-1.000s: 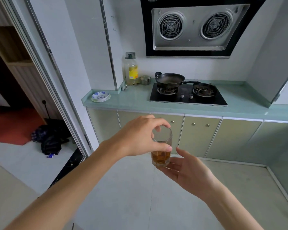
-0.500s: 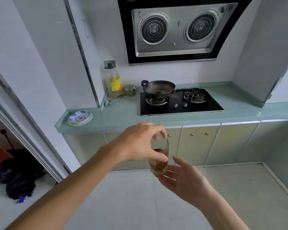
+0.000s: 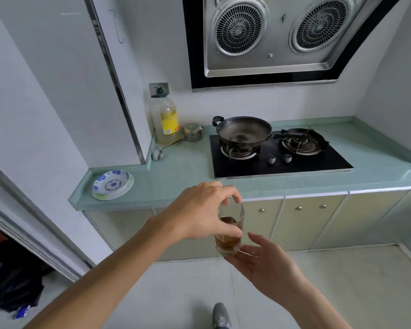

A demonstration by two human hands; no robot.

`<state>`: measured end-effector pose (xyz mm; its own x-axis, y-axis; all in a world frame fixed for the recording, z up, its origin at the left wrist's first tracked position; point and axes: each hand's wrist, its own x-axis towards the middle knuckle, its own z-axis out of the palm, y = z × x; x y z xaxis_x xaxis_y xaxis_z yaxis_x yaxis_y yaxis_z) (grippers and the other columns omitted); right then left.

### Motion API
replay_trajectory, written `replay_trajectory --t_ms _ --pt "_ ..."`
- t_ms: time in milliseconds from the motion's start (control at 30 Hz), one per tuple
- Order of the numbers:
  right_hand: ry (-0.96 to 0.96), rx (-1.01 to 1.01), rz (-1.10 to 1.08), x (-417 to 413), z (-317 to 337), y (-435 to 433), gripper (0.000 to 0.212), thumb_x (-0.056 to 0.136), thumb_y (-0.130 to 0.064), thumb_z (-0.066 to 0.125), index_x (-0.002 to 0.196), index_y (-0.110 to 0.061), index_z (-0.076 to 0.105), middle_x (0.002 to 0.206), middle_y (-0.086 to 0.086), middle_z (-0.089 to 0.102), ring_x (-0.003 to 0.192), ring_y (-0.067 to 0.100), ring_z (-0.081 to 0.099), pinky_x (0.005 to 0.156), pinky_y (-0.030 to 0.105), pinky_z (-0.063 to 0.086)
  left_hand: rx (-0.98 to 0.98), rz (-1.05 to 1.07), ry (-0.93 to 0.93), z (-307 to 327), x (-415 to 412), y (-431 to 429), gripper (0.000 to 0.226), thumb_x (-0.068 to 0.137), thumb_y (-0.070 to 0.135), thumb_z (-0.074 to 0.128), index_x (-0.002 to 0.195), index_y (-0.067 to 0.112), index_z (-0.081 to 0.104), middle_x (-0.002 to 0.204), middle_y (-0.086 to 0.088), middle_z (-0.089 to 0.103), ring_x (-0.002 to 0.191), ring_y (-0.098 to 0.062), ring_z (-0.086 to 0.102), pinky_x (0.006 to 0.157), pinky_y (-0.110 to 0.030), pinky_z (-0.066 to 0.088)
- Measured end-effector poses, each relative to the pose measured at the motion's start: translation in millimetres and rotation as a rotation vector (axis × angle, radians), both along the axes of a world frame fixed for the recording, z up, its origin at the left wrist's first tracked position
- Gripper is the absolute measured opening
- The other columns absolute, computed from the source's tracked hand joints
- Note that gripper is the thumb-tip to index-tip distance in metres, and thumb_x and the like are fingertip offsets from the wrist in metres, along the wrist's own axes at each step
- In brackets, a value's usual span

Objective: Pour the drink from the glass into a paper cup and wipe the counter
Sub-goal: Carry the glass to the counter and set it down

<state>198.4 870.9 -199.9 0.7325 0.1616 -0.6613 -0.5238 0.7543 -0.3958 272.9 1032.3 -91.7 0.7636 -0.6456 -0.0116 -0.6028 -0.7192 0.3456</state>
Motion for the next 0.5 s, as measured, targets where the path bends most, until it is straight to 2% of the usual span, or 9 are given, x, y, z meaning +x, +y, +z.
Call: replay_trajectory --t_ms 100,200,300,400,500 --pt "-0.021 0.020 0.005 57 -12 7 0.044 0.094 -0.016 0.054 0.118 0.021 0.053 0.101 0.030 0.065 0.114 0.046 0.060 0.076 0.052 0.057 0.018 0.023 -0.001 -11 54 7 0.056 0.070 0.064 0.075 0.118 0.045 0.055 0.107 0.016 0.056 0.089 -0.005 0.059 0.079 -0.031 0.051" --pt "-0.032 0.031 -0.012 118 -17 10 0.032 0.094 -0.013 0.054 0.105 0.016 0.056 0.088 0.027 0.066 0.101 0.045 0.062 0.076 0.051 0.059 0.042 0.047 -0.007 -17 112 10 0.055 0.070 0.064 0.074 0.118 0.045 0.053 0.108 0.017 0.056 0.091 -0.004 0.057 0.075 -0.028 0.046" --pt "-0.022 0.026 -0.011 178 -16 11 0.027 0.094 -0.013 0.054 0.093 0.013 0.059 0.080 0.026 0.068 0.092 0.043 0.063 0.077 0.049 0.058 0.058 0.075 0.009 -18 170 12 0.056 0.071 0.065 0.073 0.119 0.045 0.053 0.110 0.017 0.055 0.091 -0.002 0.058 0.076 -0.026 0.045" --pt "0.012 0.020 0.032 232 -16 10 0.030 0.094 -0.016 0.055 0.095 0.014 0.060 0.094 0.030 0.063 0.093 0.041 0.061 0.075 0.042 0.059 0.062 0.110 0.022 -20 222 15 0.057 0.070 0.066 0.073 0.120 0.046 0.052 0.110 0.019 0.054 0.090 -0.002 0.060 0.078 -0.027 0.049" --pt "0.045 -0.019 0.090 281 -22 10 0.035 0.096 -0.019 0.055 0.108 0.014 0.059 0.102 0.031 0.059 0.094 0.040 0.058 0.087 0.042 0.054 0.057 0.141 0.036 -28 265 18 0.058 0.069 0.064 0.074 0.120 0.045 0.053 0.109 0.019 0.055 0.089 -0.002 0.060 0.078 -0.027 0.049"
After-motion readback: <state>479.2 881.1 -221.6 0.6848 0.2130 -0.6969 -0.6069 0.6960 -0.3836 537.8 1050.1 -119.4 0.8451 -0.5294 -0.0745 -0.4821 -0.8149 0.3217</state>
